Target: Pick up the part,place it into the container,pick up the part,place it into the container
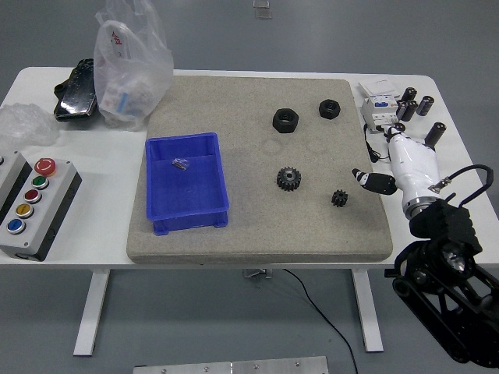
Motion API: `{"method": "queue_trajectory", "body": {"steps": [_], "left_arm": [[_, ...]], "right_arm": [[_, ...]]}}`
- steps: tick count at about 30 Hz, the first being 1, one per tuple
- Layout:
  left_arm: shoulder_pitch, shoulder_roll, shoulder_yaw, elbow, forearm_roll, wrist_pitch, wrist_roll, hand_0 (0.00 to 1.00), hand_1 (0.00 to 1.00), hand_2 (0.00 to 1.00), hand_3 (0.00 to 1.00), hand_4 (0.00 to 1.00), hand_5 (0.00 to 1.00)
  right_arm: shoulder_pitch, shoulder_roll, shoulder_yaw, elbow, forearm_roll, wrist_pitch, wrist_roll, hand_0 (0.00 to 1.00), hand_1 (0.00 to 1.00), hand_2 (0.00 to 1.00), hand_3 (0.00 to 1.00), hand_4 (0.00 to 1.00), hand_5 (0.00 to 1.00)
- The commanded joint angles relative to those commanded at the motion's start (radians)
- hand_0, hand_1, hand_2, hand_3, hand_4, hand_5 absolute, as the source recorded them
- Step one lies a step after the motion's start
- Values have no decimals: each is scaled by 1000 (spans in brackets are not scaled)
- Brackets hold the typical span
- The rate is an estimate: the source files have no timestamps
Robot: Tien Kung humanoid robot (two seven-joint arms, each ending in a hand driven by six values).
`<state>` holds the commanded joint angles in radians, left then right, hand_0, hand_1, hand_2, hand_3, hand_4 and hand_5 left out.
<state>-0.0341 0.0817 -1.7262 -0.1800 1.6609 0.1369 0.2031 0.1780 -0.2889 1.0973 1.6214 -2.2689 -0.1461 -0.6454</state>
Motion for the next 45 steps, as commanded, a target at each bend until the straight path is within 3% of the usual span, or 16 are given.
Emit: {"method": "queue_trajectory", "body": {"steps": [6, 18, 29, 42, 43, 45], "left_arm": [[-1, -3, 0, 0, -8, 1, -1, 762, 656, 611, 653, 684, 308], [2, -9, -11, 0, -4, 2, 9, 761, 657, 611, 652, 685, 309], [-3, -5, -12, 0, -6, 3, 7, 760, 657, 609, 653, 684, 309], [-3, -6, -8, 0, -8, 3, 7, 759, 655, 607, 652, 683, 308], [-3, -6, -8, 0, -8, 2, 7, 759, 655, 607, 652, 683, 308], [-3, -6, -8, 0, -8, 2, 6, 759, 655, 607, 652, 683, 308]], "right_arm": [[20, -1, -24, -35, 0, 7, 0, 264, 611, 830, 845, 864, 273], [128, 7, -143, -211, 23, 22, 0, 254, 593, 822, 847, 863, 279], [131, -4, -202, -185, 52, 28, 0, 246, 561, 763, 816, 865, 285], [164, -5, -277, -293, 103, 10, 0, 237, 524, 686, 779, 856, 292], [166, -5, -282, -300, 106, 6, 0, 225, 487, 616, 686, 643, 188], [172, -4, -293, -311, 111, -7, 0, 225, 487, 616, 686, 643, 188]]}}
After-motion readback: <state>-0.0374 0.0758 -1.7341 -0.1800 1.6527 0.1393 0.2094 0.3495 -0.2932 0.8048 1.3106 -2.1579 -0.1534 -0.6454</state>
